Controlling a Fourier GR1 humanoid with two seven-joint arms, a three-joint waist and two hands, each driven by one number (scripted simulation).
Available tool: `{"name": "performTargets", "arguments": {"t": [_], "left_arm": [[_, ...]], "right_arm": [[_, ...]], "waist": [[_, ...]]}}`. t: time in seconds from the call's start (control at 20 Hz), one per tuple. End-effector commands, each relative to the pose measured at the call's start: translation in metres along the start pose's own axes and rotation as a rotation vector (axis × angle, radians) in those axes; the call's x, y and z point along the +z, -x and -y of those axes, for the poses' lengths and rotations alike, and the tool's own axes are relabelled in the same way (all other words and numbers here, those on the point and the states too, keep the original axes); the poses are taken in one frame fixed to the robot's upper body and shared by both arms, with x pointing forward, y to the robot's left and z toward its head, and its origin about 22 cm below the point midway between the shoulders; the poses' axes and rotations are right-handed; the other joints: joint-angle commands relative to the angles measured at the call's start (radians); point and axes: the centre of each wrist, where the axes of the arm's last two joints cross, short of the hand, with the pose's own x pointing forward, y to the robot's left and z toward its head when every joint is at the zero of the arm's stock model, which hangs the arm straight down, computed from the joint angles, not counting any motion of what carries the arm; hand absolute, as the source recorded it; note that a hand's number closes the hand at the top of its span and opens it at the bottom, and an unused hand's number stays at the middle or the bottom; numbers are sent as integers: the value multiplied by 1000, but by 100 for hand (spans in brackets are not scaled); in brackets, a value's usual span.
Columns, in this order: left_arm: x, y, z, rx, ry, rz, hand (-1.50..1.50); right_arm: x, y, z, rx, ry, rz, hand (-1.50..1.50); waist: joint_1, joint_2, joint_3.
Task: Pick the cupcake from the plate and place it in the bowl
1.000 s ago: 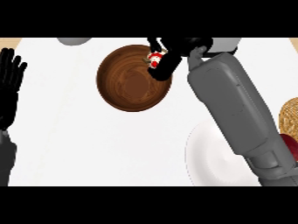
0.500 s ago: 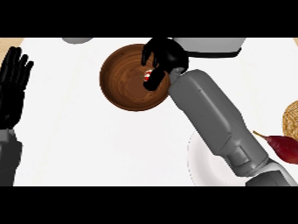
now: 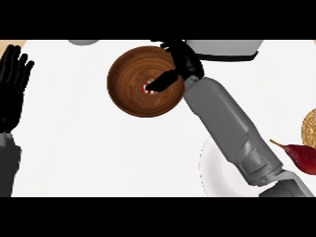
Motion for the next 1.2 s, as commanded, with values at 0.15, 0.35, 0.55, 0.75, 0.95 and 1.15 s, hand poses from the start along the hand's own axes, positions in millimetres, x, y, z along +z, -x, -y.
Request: {"name": "performTargets", "arguments": {"t": [0.15, 0.35, 0.55, 0.75, 0.95, 1.15], "left_arm": [[11, 10, -12, -14, -22, 10, 0], [15, 1, -12, -29, -36, -7, 0], [3, -3, -17, -12, -29, -6, 0], [11, 15, -8, -18, -42, -11, 0], [13, 10, -3, -13, -26, -3, 0], [12, -1, -27, -13, -19, -8, 0]], "right_arm": [[-7, 10, 20, -171, 284, 38, -150], [0, 53, 53, -227, 364, -31, -150], [5, 91, 111, -294, 391, -30, -150], [22, 120, 150, -362, 407, 16, -150], [51, 163, 200, -380, 426, 20, -150], [68, 186, 224, -390, 400, 15, -150]], "waist": [[-16, -3, 0], [-34, -12, 0], [-25, -3, 1], [-39, -8, 0], [-33, -4, 1], [-21, -2, 1]]}}
